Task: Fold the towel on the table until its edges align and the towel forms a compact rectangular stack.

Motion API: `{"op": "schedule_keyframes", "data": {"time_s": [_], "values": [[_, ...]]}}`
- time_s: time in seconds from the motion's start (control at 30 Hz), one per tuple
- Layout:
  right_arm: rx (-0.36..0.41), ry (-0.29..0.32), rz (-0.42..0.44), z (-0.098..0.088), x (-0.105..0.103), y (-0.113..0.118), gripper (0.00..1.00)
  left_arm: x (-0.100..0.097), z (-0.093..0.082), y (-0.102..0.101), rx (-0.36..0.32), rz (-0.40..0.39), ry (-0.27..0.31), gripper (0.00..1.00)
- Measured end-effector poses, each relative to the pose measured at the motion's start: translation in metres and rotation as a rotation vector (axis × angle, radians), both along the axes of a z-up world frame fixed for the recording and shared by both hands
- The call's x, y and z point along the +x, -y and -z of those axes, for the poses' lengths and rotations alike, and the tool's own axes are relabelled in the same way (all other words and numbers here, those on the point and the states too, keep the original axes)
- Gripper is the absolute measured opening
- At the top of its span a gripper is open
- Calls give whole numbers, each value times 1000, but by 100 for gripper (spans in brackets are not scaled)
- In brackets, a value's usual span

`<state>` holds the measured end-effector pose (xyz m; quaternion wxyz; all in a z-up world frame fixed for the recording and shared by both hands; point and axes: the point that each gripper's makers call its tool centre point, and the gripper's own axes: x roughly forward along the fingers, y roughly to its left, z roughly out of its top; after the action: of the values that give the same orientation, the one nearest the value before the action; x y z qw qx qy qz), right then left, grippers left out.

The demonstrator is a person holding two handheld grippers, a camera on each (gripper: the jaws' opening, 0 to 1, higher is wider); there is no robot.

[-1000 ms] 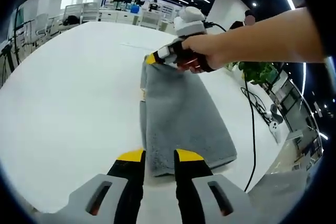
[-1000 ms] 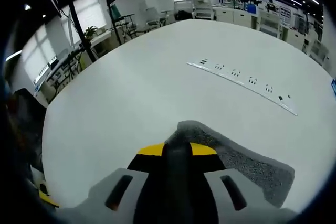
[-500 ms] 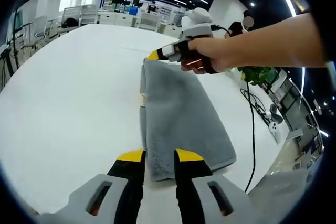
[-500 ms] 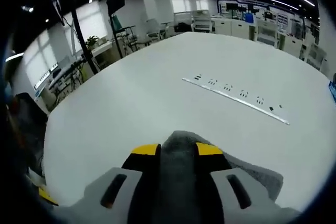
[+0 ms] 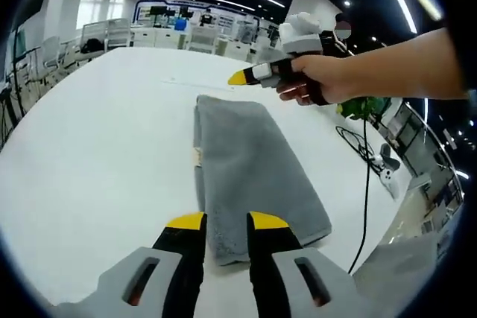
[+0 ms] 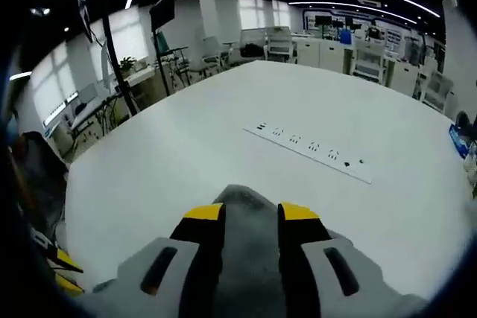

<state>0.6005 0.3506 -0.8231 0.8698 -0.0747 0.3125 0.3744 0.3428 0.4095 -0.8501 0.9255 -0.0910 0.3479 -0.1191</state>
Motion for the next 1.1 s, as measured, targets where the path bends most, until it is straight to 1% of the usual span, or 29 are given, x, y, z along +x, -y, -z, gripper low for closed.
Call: {"op": "schedule_keyframes", "data": {"time_s": [0.03, 0.07, 0.1, 0.13, 0.17, 0.2, 0.3, 0.4, 0.6, 0.7, 0.73, 0.83, 0.87, 0.97, 1.03, 1.1], "values": [[0, 9, 0, -4, -1, 1, 27, 1, -2, 0, 6, 6, 5, 22], [-1, 14, -1, 3, 0, 2, 27, 1, -4, -1, 10, 9, 10, 22], [1, 16, 0, 2, 0, 3, 27, 3, -7, -2, 14, 11, 16, 22], [4, 22, 0, -6, -1, 5, 27, 4, -8, -2, 15, 12, 19, 22], [5, 24, 0, -7, -1, 6, 28, 5, -10, -3, 15, 11, 23, 22], [10, 30, 3, -14, -6, 7, 28, 8, -12, -5, 20, 11, 30, 22], [16, 44, 7, -26, -16, 10, 28, 9, -17, -8, 21, 8, 36, 22], [11, 51, 4, -25, -14, 11, 29, 11, -21, -8, 29, 11, 45, 22], [7, 62, -14, -32, -17, 19, 32, 13, -29, -6, 44, 29, 64, 22], [30, 64, -4, -38, -25, 24, 32, 14, -32, -7, 51, 37, 69, 22], [39, 67, 2, -39, -24, 24, 32, 15, -32, -7, 55, 41, 69, 22], [41, 71, 9, -43, -29, 30, 33, 19, -35, -9, 63, 50, 76, 22], [41, 74, 7, -46, -36, 33, 33, 21, -36, -9, 64, 55, 78, 22], [41, 85, -3, -51, -40, 35, 34, 25, -38, -11, 79, 71, 85, 22], [30, 88, -15, -46, -37, 40, 34, 27, -41, -13, 84, 80, 90, 22], [21, 94, -23, -46, -39, 44, 34, 29, -44, -15, 91, 85, 96, 22]]}}
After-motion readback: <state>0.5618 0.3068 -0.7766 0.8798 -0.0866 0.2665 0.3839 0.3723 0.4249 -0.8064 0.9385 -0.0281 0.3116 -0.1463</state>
